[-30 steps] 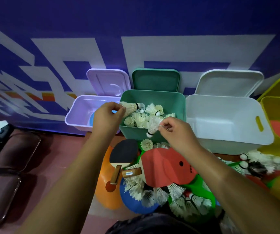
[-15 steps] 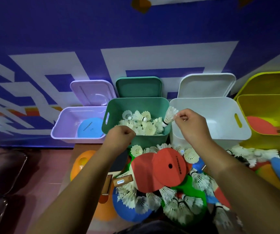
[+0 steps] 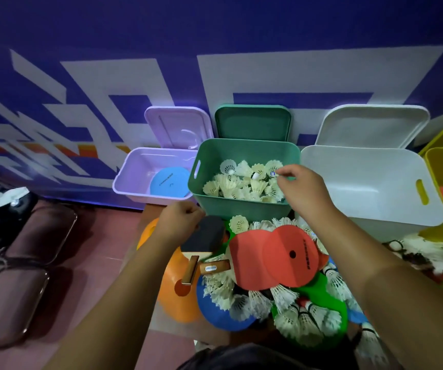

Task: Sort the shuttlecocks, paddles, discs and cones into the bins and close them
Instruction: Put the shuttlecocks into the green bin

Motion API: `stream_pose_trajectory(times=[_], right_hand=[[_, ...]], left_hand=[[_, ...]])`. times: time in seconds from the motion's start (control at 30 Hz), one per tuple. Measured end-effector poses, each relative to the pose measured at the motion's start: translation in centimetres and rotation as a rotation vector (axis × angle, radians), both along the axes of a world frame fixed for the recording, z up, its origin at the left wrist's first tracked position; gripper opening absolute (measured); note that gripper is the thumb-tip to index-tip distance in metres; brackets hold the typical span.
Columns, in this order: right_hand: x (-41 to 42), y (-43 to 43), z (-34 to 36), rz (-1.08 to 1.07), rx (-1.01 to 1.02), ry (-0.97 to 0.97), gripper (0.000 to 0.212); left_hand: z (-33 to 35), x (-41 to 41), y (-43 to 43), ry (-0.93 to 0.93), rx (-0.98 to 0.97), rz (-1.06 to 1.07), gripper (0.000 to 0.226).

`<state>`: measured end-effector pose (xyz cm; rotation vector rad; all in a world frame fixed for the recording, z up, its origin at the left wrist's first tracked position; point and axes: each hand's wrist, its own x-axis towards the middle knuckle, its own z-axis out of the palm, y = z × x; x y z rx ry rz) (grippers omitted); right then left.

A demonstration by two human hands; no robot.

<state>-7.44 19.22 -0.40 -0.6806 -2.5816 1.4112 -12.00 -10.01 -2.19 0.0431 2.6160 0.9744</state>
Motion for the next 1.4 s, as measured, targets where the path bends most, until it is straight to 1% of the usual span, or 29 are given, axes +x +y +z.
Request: stream_pose_trajectory(times=[0.13, 0.23, 0.37, 0.4, 0.47, 0.53, 0.6, 0.73, 0.83, 0.9, 0.97, 1.03, 1.17, 1.27, 1.3, 1.4], right_hand=[[0.7, -2.2, -1.5, 0.075, 0.021, 0.01, 0.024], [1.1, -4.0, -2.7, 0.18, 0.055, 0.007, 0.021], [1.6, -6.2, -4.5, 0.334, 0.07, -0.033, 0.019], [1.8, -6.6, -5.0, 0.38, 0.088, -0.052, 0.019], [2.2, -7.6, -6.2, 0.482, 0.119, -0.096, 0.019], [2.6, -8.5, -7.2, 0.602, 0.155, -0.132, 0.021], [2.9, -9.5, -8.0, 0.725, 0.242, -0.146, 0.026], [3.0, -11.1, -9.1, 0.927, 0.558, -0.217, 0.043], [2.8, -12.1, -9.6, 0.924, 0.747, -0.298, 0.043], [2.3, -12.1, -9.8, 0.919, 0.789, -0.364, 0.043], [1.9, -11.7, -9.7, 0.947, 0.798, -0.421, 0.048], [1.7, -11.1, -9.6, 0.968, 0.797, -0.431, 0.048], [1.1, -10.1, -8.9, 0.972, 0.687, -0.433, 0.047], [0.5, -9.6, -7.7, 0.945, 0.584, -0.462, 0.05], [0.2, -9.3, -7.1, 0.949, 0.553, -0.471, 0.049], [-0.5, -7.9, -5.4, 0.992, 0.436, -0.489, 0.035]], left_hand=[[-1.8, 1.3, -2.2, -0.065, -0.01, 0.069, 0.024], [-3.7, 2.5, -3.8, -0.118, -0.024, 0.118, 0.022], [-6.5, 4.3, -5.3, -0.214, -0.143, 0.158, 0.017], [-7.1, 4.8, -5.4, -0.24, -0.18, 0.158, 0.02], [-8.0, 5.8, -5.2, -0.281, -0.235, 0.154, 0.033], [-8.7, 6.6, -5.0, -0.32, -0.229, 0.175, 0.036], [-9.6, 7.1, -4.8, -0.35, -0.193, 0.19, 0.032], [-10.8, 7.9, -4.8, -0.338, -0.165, 0.21, 0.039], [-10.5, 7.9, -4.7, -0.382, -0.076, 0.261, 0.036], [-10.3, 7.7, -5.0, -0.425, 0.036, 0.332, 0.037], [-10.0, 7.6, -5.5, -0.427, 0.13, 0.372, 0.039], [-9.3, 7.5, -6.0, -0.416, 0.207, 0.417, 0.039], [-7.9, 7.2, -6.5, -0.401, 0.353, 0.51, 0.032], [-6.4, 7.2, -6.7, -0.35, 0.431, 0.577, 0.029], [-5.8, 7.3, -6.8, -0.326, 0.458, 0.601, 0.027], [-3.6, 7.1, -7.3, -0.245, 0.513, 0.621, 0.023]])
